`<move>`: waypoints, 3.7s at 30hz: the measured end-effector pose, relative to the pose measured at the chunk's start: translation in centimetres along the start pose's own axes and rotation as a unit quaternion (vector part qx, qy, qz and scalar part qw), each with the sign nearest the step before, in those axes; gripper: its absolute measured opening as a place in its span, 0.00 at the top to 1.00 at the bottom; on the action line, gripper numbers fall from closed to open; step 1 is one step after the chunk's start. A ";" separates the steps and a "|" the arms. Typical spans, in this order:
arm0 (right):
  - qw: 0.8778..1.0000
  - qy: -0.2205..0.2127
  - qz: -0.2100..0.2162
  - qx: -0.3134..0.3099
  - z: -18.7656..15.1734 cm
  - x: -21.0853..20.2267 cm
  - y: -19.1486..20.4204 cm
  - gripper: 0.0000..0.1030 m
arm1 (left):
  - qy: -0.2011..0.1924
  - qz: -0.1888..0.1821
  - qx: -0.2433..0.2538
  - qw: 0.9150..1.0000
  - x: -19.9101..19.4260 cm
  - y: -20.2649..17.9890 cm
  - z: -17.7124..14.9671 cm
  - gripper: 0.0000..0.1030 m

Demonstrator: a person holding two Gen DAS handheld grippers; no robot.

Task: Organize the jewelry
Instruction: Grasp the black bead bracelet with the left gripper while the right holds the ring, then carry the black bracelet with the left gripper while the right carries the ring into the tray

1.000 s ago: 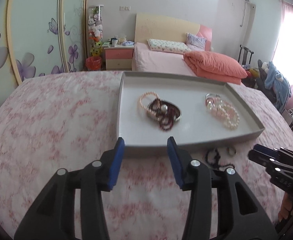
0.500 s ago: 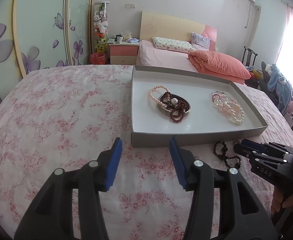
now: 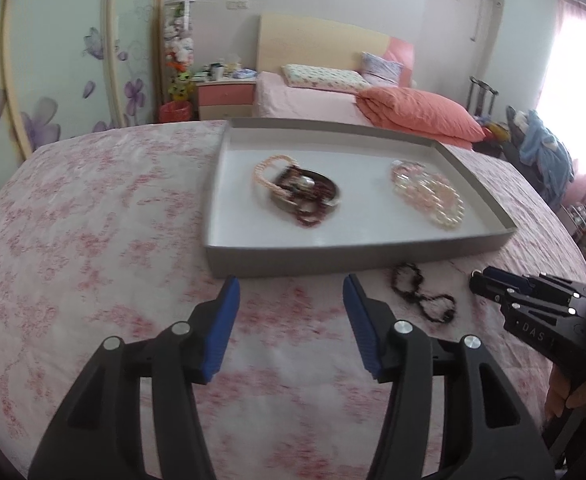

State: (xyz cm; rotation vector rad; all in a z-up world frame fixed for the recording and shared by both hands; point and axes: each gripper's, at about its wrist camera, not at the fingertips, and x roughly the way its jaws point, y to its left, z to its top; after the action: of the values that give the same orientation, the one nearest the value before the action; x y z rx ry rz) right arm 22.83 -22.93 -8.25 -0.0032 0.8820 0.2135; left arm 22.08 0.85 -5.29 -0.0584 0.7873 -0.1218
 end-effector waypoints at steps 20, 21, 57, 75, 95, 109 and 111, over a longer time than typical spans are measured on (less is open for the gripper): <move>1.000 -0.005 0.011 0.018 -1.0 -0.9 -1.9 0.78 | 0.070 -0.053 0.065 0.994 5.0 -8.5 -0.6 0.31; 1.000 -0.005 0.012 0.019 -1.1 -0.9 -2.0 0.78 | 0.073 -0.050 0.066 0.994 5.3 -8.6 -0.7 0.31; 1.000 -0.001 -0.003 -0.023 -1.2 -0.7 0.5 0.78 | 0.056 0.060 0.032 0.996 2.4 0.6 -1.7 0.83; 1.000 -0.001 -0.002 -0.023 -1.2 -0.7 0.5 0.77 | 0.056 0.060 0.032 0.996 2.4 0.5 -1.8 0.83; 0.990 -0.130 0.042 0.026 -1.0 -7.1 0.6 0.78 | -0.003 0.011 -0.030 0.999 -1.8 1.3 -2.3 0.89; 0.958 -0.285 0.017 0.003 0.5 -12.9 2.7 0.78 | -0.154 0.018 0.000 0.988 -8.8 -3.1 0.3 0.89; 0.956 -0.293 0.015 0.000 0.9 -13.2 2.8 0.78 | -0.159 0.015 0.000 0.987 -8.9 -3.4 0.8 0.89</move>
State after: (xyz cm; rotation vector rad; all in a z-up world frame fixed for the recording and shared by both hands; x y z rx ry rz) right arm 14.87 -22.57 2.65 0.0705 0.2905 0.2255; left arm 16.09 -1.33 1.87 -0.0633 0.4698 -0.0818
